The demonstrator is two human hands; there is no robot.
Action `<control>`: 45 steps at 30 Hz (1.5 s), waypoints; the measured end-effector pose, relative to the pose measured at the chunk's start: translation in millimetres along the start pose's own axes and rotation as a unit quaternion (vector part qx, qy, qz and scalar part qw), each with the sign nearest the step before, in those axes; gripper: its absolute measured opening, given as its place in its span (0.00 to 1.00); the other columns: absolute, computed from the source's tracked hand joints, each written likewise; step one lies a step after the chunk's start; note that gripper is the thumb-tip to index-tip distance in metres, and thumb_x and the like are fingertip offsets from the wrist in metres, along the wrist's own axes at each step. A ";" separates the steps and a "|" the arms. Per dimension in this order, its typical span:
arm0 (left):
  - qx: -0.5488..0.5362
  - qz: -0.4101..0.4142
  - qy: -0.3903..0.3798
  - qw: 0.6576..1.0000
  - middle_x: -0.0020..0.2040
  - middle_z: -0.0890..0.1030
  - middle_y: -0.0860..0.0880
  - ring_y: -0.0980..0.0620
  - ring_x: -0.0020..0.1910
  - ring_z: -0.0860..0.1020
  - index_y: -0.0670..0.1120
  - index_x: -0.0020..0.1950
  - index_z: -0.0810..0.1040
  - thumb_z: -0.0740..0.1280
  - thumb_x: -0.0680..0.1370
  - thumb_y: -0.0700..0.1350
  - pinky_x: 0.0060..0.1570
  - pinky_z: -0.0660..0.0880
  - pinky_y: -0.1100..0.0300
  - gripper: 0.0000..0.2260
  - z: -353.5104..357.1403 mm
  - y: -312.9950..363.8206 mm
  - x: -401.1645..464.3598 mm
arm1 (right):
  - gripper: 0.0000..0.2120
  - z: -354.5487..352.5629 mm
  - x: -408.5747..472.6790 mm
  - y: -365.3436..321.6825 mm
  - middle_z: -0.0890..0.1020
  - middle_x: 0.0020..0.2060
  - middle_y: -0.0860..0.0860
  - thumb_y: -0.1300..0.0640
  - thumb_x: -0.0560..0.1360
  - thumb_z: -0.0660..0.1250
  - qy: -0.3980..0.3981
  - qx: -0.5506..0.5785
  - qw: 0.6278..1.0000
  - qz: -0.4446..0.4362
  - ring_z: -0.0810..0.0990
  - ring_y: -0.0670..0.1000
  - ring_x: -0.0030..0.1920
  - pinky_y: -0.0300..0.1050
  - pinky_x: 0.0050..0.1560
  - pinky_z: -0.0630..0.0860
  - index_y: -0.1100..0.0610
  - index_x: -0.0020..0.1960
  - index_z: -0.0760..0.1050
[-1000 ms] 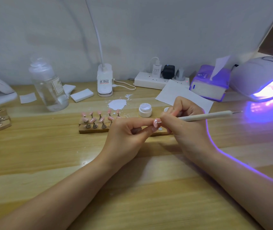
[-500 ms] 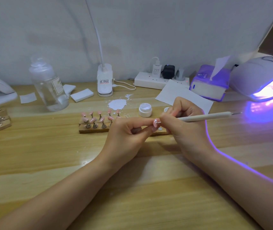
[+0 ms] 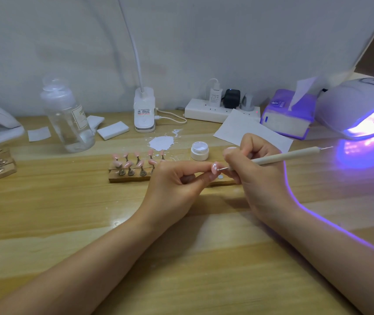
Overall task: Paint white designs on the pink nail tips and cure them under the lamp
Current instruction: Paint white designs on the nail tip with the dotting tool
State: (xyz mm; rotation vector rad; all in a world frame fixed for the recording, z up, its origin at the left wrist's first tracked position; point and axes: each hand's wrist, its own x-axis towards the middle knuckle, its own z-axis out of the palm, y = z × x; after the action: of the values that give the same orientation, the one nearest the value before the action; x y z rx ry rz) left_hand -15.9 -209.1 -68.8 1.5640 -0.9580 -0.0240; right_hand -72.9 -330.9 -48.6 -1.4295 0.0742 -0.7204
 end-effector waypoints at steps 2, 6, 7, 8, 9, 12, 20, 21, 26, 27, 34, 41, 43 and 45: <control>0.001 0.000 0.007 1.000 0.27 0.57 0.43 0.42 0.30 0.57 0.62 0.48 0.80 0.68 0.71 0.51 0.33 0.56 0.58 0.08 0.6 1.0 0.3 | 0.16 0.6 -1.0 -1.1 0.66 0.16 0.46 0.64 0.63 0.63 -0.009 -0.008 1.000 -0.014 0.67 0.41 0.18 0.31 0.22 0.63 0.50 0.23 0.61; -0.006 -0.003 0.011 1.000 0.27 0.59 0.48 0.46 0.30 0.57 0.62 0.47 0.80 0.68 0.70 0.51 0.33 0.56 0.58 0.09 0.9 -0.6 0.2 | 0.14 0.6 -2.1 -1.0 0.69 0.16 0.46 0.65 0.62 0.63 -0.023 -0.021 0.999 -0.028 0.67 0.41 0.18 0.32 0.22 0.63 0.52 0.25 0.61; -0.006 -0.003 0.009 1.000 0.28 0.62 0.49 0.48 0.31 0.58 0.63 0.48 0.80 0.68 0.70 0.51 0.34 0.57 0.58 0.09 0.9 -1.4 0.3 | 0.15 0.5 -1.8 -0.6 0.69 0.16 0.46 0.65 0.62 0.63 -0.021 -0.029 0.999 -0.028 0.67 0.42 0.18 0.33 0.23 0.63 0.51 0.24 0.62; -0.007 -0.003 0.006 1.000 0.28 0.63 0.49 0.49 0.32 0.59 0.63 0.48 0.79 0.68 0.70 0.51 0.35 0.58 0.58 0.09 0.7 -2.1 0.2 | 0.14 0.0 -1.5 0.1 0.68 0.16 0.46 0.64 0.62 0.63 -0.020 -0.038 0.999 -0.027 0.66 0.43 0.19 0.34 0.23 0.63 0.51 0.23 0.62; -0.005 -0.002 0.004 1.000 0.29 0.64 0.49 0.49 0.33 0.59 0.64 0.48 0.79 0.69 0.70 0.51 0.36 0.59 0.58 0.09 0.6 -2.7 0.3 | 0.14 -0.3 -1.2 0.5 0.68 0.16 0.47 0.63 0.61 0.63 -0.018 -0.045 0.999 -0.025 0.65 0.44 0.19 0.35 0.23 0.63 0.52 0.23 0.63; -0.001 0.000 0.006 1.000 0.29 0.65 0.49 0.49 0.32 0.59 0.64 0.48 0.79 0.69 0.71 0.50 0.36 0.60 0.57 0.10 0.5 -3.7 0.9 | 0.14 0.2 -1.3 1.1 0.68 0.16 0.46 0.64 0.61 0.63 -0.016 -0.043 0.999 -0.023 0.65 0.44 0.19 0.34 0.23 0.63 0.51 0.23 0.62; 0.006 0.005 0.009 1.000 0.29 0.62 0.51 0.47 0.32 0.58 0.63 0.48 0.80 0.68 0.70 0.50 0.35 0.58 0.58 0.09 0.7 -1.8 0.8 | 0.13 -0.7 -0.4 3.4 0.67 0.16 0.47 0.63 0.61 0.63 -0.010 -0.050 0.998 -0.024 0.65 0.44 0.19 0.34 0.23 0.63 0.51 0.23 0.64; 0.005 0.003 0.012 1.000 0.28 0.61 0.51 0.46 0.31 0.58 0.62 0.46 0.81 0.68 0.70 0.50 0.34 0.57 0.58 0.08 0.8 -1.6 0.7 | 0.13 -0.5 -0.3 3.6 0.67 0.16 0.46 0.63 0.61 0.63 -0.010 -0.049 0.998 -0.025 0.65 0.44 0.19 0.34 0.23 0.63 0.51 0.23 0.64; 0.013 0.007 0.017 1.000 0.27 0.59 0.51 0.46 0.30 0.57 0.61 0.48 0.81 0.68 0.70 0.50 0.33 0.56 0.59 0.09 1.3 -1.1 1.2 | 0.14 -0.1 -0.5 2.8 0.69 0.16 0.46 0.64 0.61 0.63 -0.016 -0.044 0.999 -0.027 0.66 0.43 0.18 0.33 0.23 0.64 0.51 0.23 0.64; 0.012 0.006 0.016 1.000 0.27 0.59 0.51 0.46 0.30 0.57 0.61 0.47 0.81 0.68 0.70 0.49 0.33 0.56 0.59 0.08 1.3 -1.1 1.1 | 0.14 -0.1 -0.7 2.5 0.69 0.16 0.46 0.64 0.62 0.63 -0.018 -0.040 0.999 -0.029 0.67 0.42 0.18 0.33 0.23 0.64 0.51 0.23 0.63; -0.005 -0.007 0.004 1.000 0.30 0.67 0.48 0.52 0.34 0.62 0.64 0.48 0.79 0.68 0.70 0.50 0.36 0.61 0.58 0.10 0.4 -3.3 1.2 | 0.13 -1.1 -0.6 3.8 0.68 0.16 0.47 0.63 0.61 0.64 -0.012 -0.043 0.999 -0.031 0.65 0.44 0.19 0.34 0.24 0.64 0.52 0.23 0.64; 0.005 0.000 0.012 1.000 0.27 0.55 0.50 0.54 0.28 0.54 0.55 0.47 0.84 0.68 0.72 0.48 0.31 0.54 0.60 0.07 0.5 3.1 -0.4 | 0.22 0.1 0.9 0.9 0.65 0.18 0.47 0.64 0.70 0.69 0.016 0.061 0.998 0.024 0.67 0.43 0.19 0.37 0.27 0.71 0.54 0.25 0.61; 0.003 -0.007 0.014 1.000 0.27 0.56 0.50 0.52 0.28 0.55 0.54 0.46 0.84 0.69 0.72 0.48 0.33 0.56 0.60 0.06 0.8 3.8 0.0 | 0.19 0.5 1.1 -0.4 0.66 0.20 0.47 0.57 0.69 0.70 0.014 0.098 0.994 0.049 0.72 0.43 0.20 0.37 0.30 0.76 0.56 0.27 0.61; 0.001 -0.013 0.015 1.000 0.28 0.56 0.47 0.45 0.30 0.56 0.54 0.46 0.84 0.69 0.72 0.46 0.35 0.59 0.60 0.06 1.1 4.7 0.5 | 0.19 -0.2 1.7 -0.6 0.67 0.19 0.46 0.59 0.70 0.69 0.007 0.089 0.995 0.047 0.72 0.42 0.20 0.37 0.32 0.77 0.57 0.29 0.61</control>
State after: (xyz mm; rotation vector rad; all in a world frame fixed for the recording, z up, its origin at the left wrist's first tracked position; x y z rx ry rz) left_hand -18.7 -209.9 -64.9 1.5746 -0.9146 -0.0191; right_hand -72.0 -331.9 -47.4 -1.2424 0.0859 -0.6443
